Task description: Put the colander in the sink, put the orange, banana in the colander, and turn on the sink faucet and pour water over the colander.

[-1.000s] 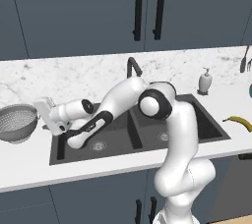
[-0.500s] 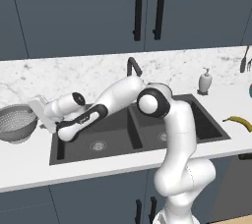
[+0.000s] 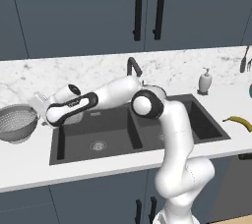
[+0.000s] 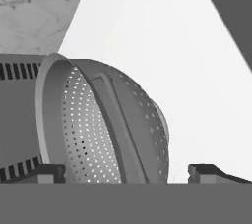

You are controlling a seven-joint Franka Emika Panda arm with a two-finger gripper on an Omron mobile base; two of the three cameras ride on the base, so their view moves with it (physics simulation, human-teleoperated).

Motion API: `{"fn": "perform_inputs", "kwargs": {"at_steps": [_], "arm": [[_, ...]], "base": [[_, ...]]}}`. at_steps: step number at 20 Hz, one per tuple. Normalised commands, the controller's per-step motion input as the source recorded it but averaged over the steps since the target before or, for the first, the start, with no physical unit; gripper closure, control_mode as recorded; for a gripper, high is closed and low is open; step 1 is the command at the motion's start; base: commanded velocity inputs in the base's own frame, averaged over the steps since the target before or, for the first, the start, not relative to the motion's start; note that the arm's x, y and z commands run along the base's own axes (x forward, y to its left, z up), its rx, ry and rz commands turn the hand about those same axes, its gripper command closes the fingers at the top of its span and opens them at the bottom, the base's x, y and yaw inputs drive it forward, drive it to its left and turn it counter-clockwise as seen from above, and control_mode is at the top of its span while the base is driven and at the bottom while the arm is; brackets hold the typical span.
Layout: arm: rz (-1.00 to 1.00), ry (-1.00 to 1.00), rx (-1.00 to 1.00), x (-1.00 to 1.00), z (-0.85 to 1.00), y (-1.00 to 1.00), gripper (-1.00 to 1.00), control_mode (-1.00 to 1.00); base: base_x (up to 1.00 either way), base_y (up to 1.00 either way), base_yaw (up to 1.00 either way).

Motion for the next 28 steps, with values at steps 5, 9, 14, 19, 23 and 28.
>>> {"fn": "perform_inputs", "kwargs": {"at_steps": [5,9,14,19,23,28], "arm": [[0.0,0.0,-0.12,0.06,-0.21,0.61,-1.0,-1.0],[-0.01,0.04,-0.17,0.0,-0.36,0.51,-1.0,-1.0],[-0.01,0.03,-0.13,0.0,-0.27,0.38,1.0,-1.0],[-0.01,0.0,0.01,-0.21,-0.16,-0.17,1.0,-1.0],[-0.02,-0.01,0.08,-0.3,-0.12,-0.43,1.0,-1.0],[-0.1,-0.13,0.17,-0.54,-0.08,-0.66,1.0,-1.0]], "base": [[0.0,0.0,0.0],[0.0,0.0,0.0],[0.0,0.0,0.0],[0.0,0.0,0.0],[0.0,0.0,0.0],[0.0,0.0,0.0]]}}
